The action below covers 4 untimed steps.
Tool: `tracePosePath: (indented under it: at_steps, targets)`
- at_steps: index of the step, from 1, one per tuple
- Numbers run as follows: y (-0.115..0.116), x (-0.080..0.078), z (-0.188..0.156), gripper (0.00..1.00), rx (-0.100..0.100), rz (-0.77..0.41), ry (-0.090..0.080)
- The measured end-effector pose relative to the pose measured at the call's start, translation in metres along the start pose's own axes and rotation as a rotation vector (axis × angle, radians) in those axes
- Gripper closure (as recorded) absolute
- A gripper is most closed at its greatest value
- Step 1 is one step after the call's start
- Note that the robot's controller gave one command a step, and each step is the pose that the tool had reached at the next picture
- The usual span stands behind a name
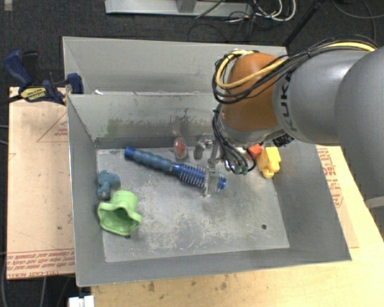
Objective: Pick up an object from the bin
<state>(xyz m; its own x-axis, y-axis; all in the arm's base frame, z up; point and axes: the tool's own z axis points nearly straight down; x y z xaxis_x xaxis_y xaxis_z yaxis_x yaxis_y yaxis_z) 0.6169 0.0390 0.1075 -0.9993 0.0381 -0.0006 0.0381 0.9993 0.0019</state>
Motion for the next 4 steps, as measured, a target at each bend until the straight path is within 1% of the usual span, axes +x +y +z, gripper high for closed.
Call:
tracePosePath:
  at_steps: [1,2,3,4]
  targets:
    - [0.003,0.000,0.040,0.00,0.000,0.050,0.002]
    - [0.003,0.000,0.039,0.00,-0.001,0.049,0.001]
    - [0.003,0.000,0.039,1.00,-0.001,0.049,0.001]
    - [0.004,-0.003,-0.051,1.00,0.000,0.048,-0.009]
